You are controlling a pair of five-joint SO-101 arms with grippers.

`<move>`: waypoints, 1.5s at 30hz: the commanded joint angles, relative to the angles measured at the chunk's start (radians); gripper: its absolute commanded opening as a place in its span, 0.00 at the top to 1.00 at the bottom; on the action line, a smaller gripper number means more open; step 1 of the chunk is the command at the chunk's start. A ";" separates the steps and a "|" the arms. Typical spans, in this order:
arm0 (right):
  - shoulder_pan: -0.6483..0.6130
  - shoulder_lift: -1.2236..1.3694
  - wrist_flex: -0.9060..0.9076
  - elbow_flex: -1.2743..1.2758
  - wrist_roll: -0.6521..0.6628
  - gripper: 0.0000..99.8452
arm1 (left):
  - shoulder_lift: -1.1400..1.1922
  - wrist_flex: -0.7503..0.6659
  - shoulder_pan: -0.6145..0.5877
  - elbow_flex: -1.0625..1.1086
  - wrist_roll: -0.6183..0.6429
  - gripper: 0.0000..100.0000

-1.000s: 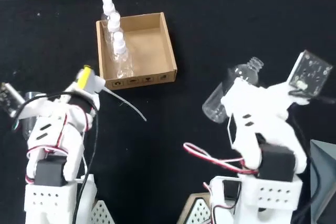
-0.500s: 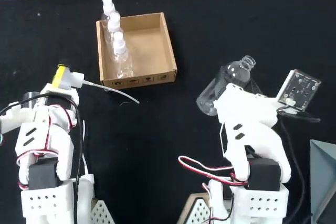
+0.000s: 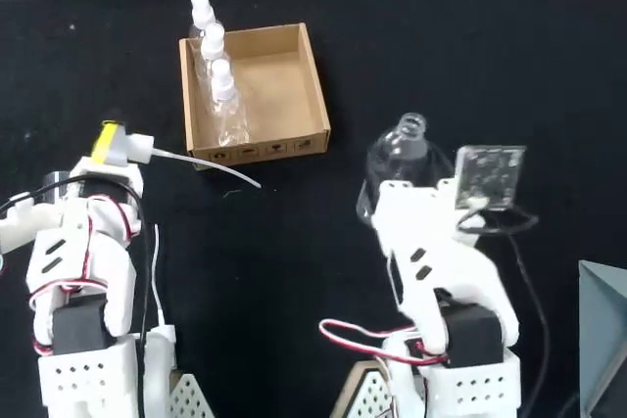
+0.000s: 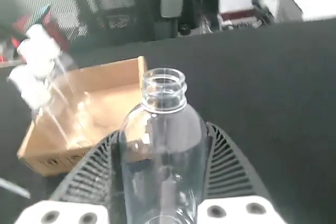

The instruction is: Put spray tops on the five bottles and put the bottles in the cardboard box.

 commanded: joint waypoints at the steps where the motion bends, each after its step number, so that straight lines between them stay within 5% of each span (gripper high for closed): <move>1: -0.055 -0.065 -0.054 0.030 0.077 0.99 | -0.018 -0.026 -0.051 -0.028 0.051 0.97; 17: -0.114 -0.398 -0.209 0.331 0.342 0.99 | -0.126 -0.081 -0.054 -0.022 0.063 0.97; 27: -0.189 -0.395 -0.201 0.351 0.353 0.99 | -0.273 -0.146 -0.053 -0.036 0.063 0.97; 34: -0.226 -0.397 -0.252 0.432 0.509 0.99 | -0.328 -0.152 -0.053 0.033 0.118 0.97; 45: -0.272 -0.397 -0.348 0.521 0.583 0.99 | -0.328 -0.147 0.031 0.044 0.117 0.97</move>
